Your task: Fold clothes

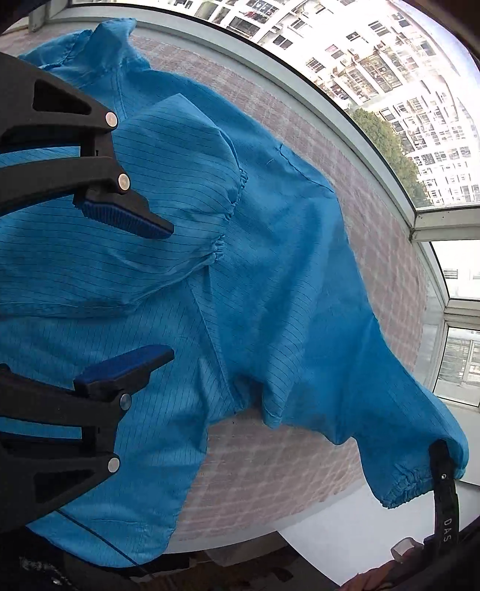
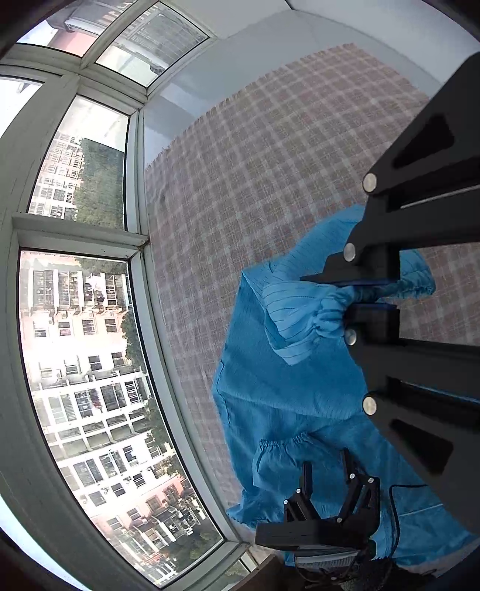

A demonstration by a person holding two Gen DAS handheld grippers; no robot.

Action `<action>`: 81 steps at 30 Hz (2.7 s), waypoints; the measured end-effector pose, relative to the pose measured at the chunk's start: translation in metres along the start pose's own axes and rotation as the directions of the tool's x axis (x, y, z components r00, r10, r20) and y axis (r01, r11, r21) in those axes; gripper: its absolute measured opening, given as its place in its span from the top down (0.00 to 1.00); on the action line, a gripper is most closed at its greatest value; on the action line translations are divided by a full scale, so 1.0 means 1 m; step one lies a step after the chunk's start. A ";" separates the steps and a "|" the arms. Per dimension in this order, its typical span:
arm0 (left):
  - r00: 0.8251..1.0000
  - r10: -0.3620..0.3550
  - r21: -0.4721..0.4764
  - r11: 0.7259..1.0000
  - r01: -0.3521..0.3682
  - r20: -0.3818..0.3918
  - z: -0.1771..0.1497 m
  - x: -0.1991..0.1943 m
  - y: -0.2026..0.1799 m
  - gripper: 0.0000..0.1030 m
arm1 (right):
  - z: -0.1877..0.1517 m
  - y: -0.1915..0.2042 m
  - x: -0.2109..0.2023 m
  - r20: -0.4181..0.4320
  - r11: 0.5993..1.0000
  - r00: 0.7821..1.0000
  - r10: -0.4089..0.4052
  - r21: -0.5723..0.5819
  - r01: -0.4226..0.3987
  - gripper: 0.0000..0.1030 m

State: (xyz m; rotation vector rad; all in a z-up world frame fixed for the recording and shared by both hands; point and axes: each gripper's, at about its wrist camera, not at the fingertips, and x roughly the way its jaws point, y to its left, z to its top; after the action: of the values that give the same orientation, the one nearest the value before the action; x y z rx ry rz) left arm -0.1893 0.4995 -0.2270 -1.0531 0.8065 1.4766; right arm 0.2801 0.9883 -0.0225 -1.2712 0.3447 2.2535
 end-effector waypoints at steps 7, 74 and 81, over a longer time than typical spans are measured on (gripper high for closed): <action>0.990 -0.139 -0.101 0.985 0.138 -0.002 0.029 0.037 0.013 0.86 | -0.005 -0.011 -0.005 0.010 1.000 1.000 -0.004 0.013 0.004 0.94; 0.965 0.254 -0.632 0.738 -0.236 -0.063 -0.334 -0.090 0.165 0.71 | -0.006 0.212 0.185 -0.237 0.974 0.953 0.189 -0.079 -0.213 0.61; 0.958 0.270 -0.604 0.749 -0.273 -0.097 -0.316 -0.093 0.179 0.76 | 0.012 0.192 0.194 -0.176 0.989 0.974 0.142 -0.024 -0.149 0.61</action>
State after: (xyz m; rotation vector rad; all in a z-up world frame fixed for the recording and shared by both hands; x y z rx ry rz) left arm -0.3076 0.1465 -0.2704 -1.4612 0.4891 2.0713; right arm 0.0829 0.8964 -0.1880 -1.5123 0.4760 2.2831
